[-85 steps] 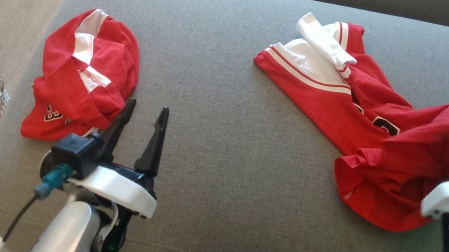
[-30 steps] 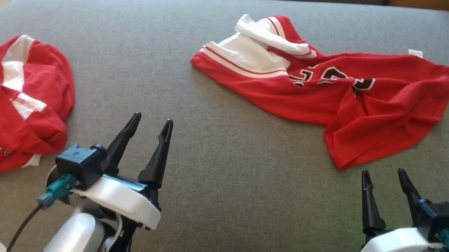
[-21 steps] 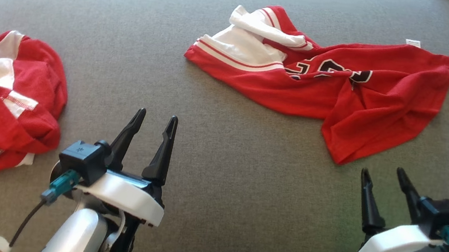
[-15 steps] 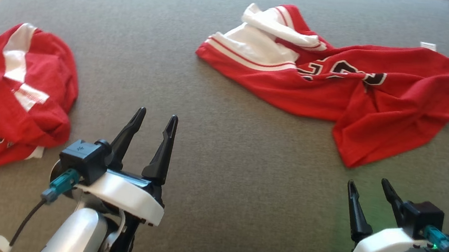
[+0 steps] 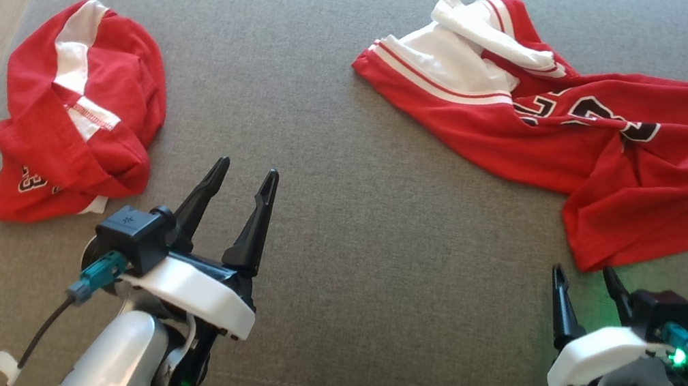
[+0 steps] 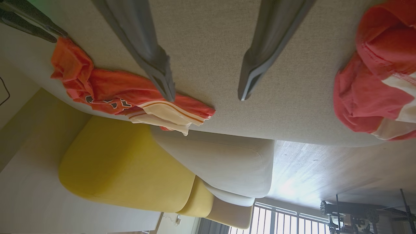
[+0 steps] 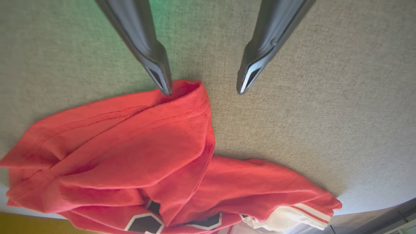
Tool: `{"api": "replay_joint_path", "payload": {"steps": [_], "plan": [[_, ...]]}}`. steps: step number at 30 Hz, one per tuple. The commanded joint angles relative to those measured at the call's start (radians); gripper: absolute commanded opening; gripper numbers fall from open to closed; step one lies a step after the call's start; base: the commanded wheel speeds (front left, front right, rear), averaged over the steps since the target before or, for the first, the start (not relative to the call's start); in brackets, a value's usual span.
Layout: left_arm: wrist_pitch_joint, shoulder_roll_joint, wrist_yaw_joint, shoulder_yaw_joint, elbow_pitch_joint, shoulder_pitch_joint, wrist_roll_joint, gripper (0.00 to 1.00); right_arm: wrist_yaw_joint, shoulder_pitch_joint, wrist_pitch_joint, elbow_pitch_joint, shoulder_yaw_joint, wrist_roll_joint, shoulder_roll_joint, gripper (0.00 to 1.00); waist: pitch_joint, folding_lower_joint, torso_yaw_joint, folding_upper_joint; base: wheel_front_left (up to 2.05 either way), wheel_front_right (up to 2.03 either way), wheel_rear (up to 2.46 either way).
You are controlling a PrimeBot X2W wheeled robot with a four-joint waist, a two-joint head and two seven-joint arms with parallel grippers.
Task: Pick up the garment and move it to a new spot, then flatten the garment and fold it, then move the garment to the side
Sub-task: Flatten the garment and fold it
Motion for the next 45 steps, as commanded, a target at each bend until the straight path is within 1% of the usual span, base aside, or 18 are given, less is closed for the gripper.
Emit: {"api": "replay_joint_path", "payload": {"steps": [1, 5, 11, 12, 13, 14, 21, 22, 26, 32, 36, 39, 40, 41, 45], "plan": [[-0.008, 0.004, 0.003, 0.028, -0.031, -0.04, 0.007, 1.0, 0.0, -0.045, -0.022, -0.008, 0.016, -0.005, -0.005, 1.0, 0.005, 0.0, 0.005, 0.0, 0.0, 0.0, 0.0], [-0.008, 0.004, 0.004, 0.029, -0.032, -0.047, 0.007, 1.0, 0.0, -0.076, -0.041, 0.035, 0.005, -0.025, -0.005, 1.0, 0.013, 0.0, 0.007, 0.0, 0.0, 0.0, 0.0], [-0.008, 0.004, 0.003, 0.029, -0.031, -0.056, 0.011, 1.0, 0.0, -0.115, -0.065, 0.092, 0.015, -0.019, -0.005, 1.0, 0.019, 0.0, 0.005, 0.0, 0.0, 0.0, 0.0], [-0.008, 0.004, 0.003, 0.029, -0.03, -0.056, 0.012, 1.0, 0.0, -0.12, -0.069, 0.1, 0.019, -0.015, -0.005, 0.75, 0.019, 0.0, 0.003, 0.0, 0.0, 0.0, 0.0], [-0.008, 0.004, 0.003, 0.029, -0.029, -0.056, 0.013, 1.0, 0.0, -0.125, -0.073, 0.106, 0.023, -0.009, -0.005, 0.22, 0.018, 0.0, 0.001, 0.0, 0.0, 0.0, 0.0], [-0.008, 0.004, 0.004, 0.03, -0.028, -0.055, 0.013, 1.0, 0.0, -0.128, -0.077, 0.111, 0.025, -0.006, -0.005, 0.0, 0.017, 0.0, -0.003, 0.0, 0.0, 0.0, 0.0], [-0.008, 0.004, 0.0, 0.046, -0.022, -0.052, 0.024, 1.0, 0.0, -0.111, -0.086, 0.117, 0.01, -0.012, -0.005, 0.0, 0.002, 0.0, -0.062, 0.0, 0.0, 0.0, 0.0], [-0.008, 0.004, 0.0, 0.046, -0.022, -0.052, 0.024, 1.0, 0.0, -0.111, -0.086, 0.117, 0.01, -0.012, -0.005, 0.0, 0.002, 0.0, -0.062, 0.0, 0.0, 0.0, 0.0], [-0.008, 0.004, -0.003, 0.047, -0.021, -0.051, 0.023, 1.0, 0.0, -0.074, -0.064, 0.081, -0.004, -0.028, -0.005, 0.0, -0.011, 0.0, -0.11, 0.0, 0.0, 0.0, 0.0], [-0.008, 0.004, -0.002, 0.032, -0.02, -0.041, 0.015, 1.0, 0.0, 0.009, 0.017, -0.054, -0.107, -0.125, -0.005, 0.0, -0.038, 0.0, -0.166, 0.0, 0.0, 0.0, 0.0], [-0.008, 0.004, 0.005, 0.021, -0.019, -0.031, 0.007, 1.0, 0.0, 0.068, 0.088, -0.169, -0.201, -0.177, -0.005, 0.0, -0.058, 0.0, -0.178, 0.0, 0.0, 0.0, 0.0], [-0.008, 0.004, 0.008, 0.016, -0.018, -0.027, 0.003, 1.0, 0.0, 0.103, 0.135, -0.231, -0.26, -0.213, -0.005, 0.0, -0.067, 0.0, -0.178, 0.0, 0.0, 0.0, 0.0], [-0.008, 0.004, 0.007, 0.014, -0.018, -0.026, 0.002, 1.0, 0.0, 0.111, 0.147, -0.247, -0.278, -0.226, -0.005, 0.33, -0.069, 0.0, -0.176, 0.0, 0.0, 0.0, 0.0], [-0.008, 0.004, 0.006, 0.013, -0.017, -0.025, 0.002, 1.0, 0.0, 0.118, 0.162, -0.255, -0.281, -0.229, -0.005, 1.0, -0.072, 0.0, -0.173, 0.0, 0.0, 0.0, 0.0], [-0.008, 0.004, 0.005, 0.011, -0.012, -0.021, 0.002, 1.0, 0.0, 0.114, 0.158, -0.302, -0.247, -0.183, -0.005, 1.0, -0.08, 0.0, -0.159, 0.0, 0.0, 0.0, 0.0]]}}
